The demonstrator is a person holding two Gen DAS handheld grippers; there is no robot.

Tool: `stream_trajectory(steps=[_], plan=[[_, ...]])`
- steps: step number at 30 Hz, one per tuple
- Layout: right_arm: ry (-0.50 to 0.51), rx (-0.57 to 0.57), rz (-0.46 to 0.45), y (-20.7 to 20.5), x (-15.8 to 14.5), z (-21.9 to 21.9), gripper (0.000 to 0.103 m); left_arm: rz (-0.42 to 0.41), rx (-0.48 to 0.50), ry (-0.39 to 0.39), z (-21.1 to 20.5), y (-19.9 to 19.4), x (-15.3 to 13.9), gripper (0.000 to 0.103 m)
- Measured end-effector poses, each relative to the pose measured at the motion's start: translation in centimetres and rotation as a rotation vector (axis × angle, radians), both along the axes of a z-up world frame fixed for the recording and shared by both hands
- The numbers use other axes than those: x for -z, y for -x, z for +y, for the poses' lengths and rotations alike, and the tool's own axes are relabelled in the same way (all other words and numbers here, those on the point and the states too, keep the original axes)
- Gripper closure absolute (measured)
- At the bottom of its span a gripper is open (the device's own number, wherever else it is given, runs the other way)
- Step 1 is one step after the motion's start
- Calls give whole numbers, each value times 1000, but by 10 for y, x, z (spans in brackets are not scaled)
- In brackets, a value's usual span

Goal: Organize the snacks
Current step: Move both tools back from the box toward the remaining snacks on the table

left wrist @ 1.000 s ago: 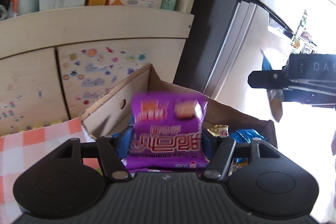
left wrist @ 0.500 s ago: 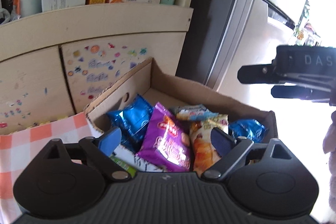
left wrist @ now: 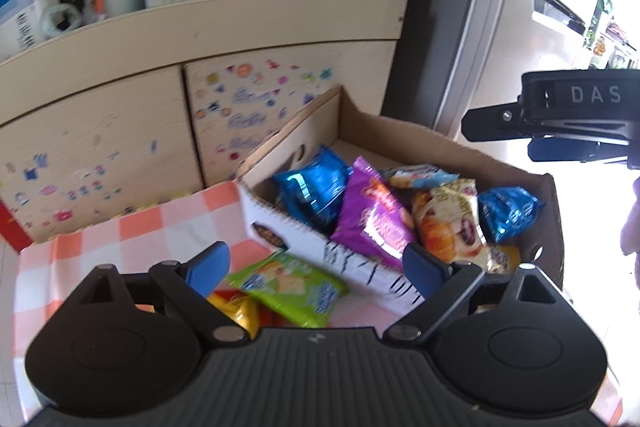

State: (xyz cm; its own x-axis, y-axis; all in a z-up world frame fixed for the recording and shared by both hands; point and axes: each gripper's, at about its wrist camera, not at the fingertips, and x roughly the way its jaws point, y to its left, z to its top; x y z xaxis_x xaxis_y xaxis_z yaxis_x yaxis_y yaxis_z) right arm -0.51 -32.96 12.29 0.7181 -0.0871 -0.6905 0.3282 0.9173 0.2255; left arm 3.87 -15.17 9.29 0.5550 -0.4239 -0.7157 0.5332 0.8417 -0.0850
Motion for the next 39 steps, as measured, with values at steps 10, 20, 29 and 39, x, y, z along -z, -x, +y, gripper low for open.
stream_trajectory(steps=[10,20,29,39], plan=[[15,-53,34,3,8,21,17,19,-40,-15,28,12,0,10],[35,-101,61,9,13,43,17,20,-61,-22,52,24,-6,10],[55,-146,93,19,18,65,17,29,-75,-28,75,42,-10,10],[74,-243,150,40,32,102,17,54,-129,-36,120,61,-9,9]])
